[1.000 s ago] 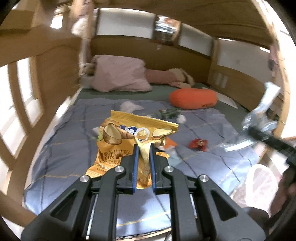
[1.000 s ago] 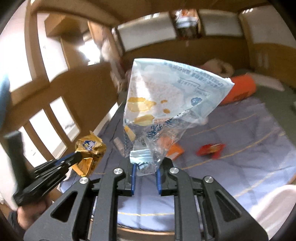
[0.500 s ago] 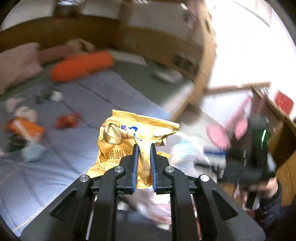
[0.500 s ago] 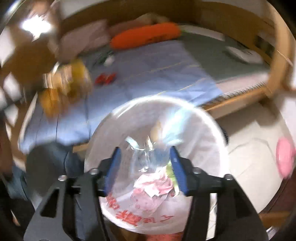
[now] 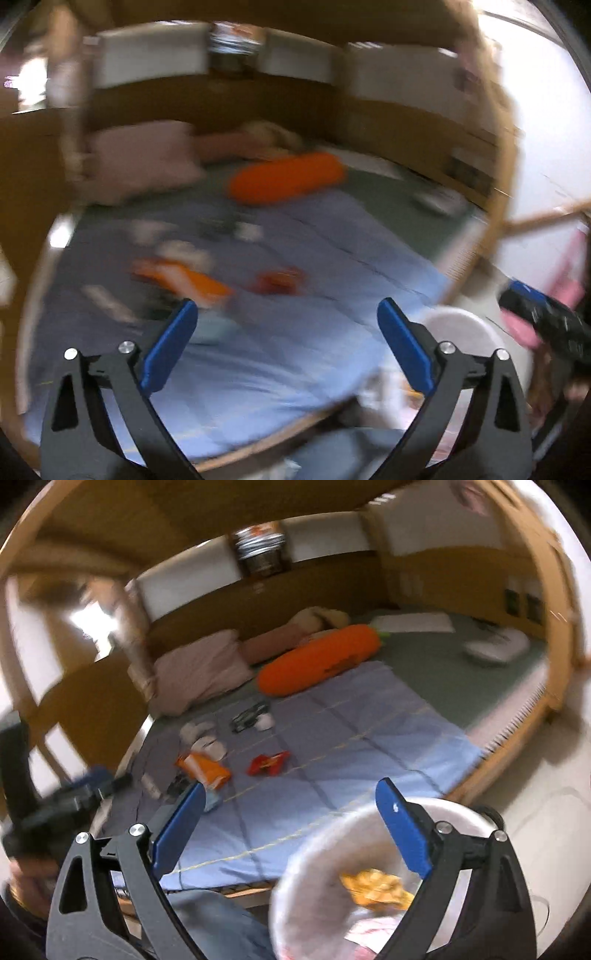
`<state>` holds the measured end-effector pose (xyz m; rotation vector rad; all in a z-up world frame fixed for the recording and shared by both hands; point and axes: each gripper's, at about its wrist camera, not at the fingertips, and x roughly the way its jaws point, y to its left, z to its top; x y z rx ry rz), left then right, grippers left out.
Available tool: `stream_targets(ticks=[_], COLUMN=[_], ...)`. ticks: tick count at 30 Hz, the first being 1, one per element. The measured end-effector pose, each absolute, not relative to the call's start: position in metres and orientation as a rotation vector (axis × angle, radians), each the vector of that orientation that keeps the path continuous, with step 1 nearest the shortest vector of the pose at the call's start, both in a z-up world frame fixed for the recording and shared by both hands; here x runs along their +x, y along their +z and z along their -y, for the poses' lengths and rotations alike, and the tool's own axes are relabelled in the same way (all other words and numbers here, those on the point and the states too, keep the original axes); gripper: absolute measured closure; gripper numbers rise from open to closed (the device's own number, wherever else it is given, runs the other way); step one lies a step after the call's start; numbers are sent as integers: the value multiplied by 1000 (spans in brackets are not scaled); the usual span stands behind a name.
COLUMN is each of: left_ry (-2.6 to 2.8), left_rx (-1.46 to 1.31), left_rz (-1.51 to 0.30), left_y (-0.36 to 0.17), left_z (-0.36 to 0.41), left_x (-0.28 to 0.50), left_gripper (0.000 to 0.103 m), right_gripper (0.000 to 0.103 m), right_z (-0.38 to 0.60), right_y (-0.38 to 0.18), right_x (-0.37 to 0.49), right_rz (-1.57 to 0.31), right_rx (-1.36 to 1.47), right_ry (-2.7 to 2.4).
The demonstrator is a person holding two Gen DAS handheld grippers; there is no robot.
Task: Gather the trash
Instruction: 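Move both tools back over the remaining trash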
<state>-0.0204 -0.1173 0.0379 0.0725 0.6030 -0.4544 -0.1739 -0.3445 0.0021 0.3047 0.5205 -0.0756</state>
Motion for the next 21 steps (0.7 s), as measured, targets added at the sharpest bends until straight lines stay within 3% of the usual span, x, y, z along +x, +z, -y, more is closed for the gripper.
stream_targets(ticks=[7,10,13,15,21], left_ry=[-192,-58,5,27,-2], left_rx=[-54,-41,-65,-101,-74], left_rz=[-571,-503,-586,-734,-679], left_y=[37,11,-27,-44,-37], left_z=[-4,-32,-50,-58,-55], left_x=[17,28,45,65,66], left_gripper=[4,3,4,4,3], right_gripper=[10,10,10,10,10], right_z=[214,173,143,141,154], right_y=[10,-4,-32,-32,-41], right_x=[-79,-34,0,-3,17], right_rz=[-461,-422,-543,-553,-592], right_rx=[193,171,66,63,161], right_ry=[125,119,103,133,74])
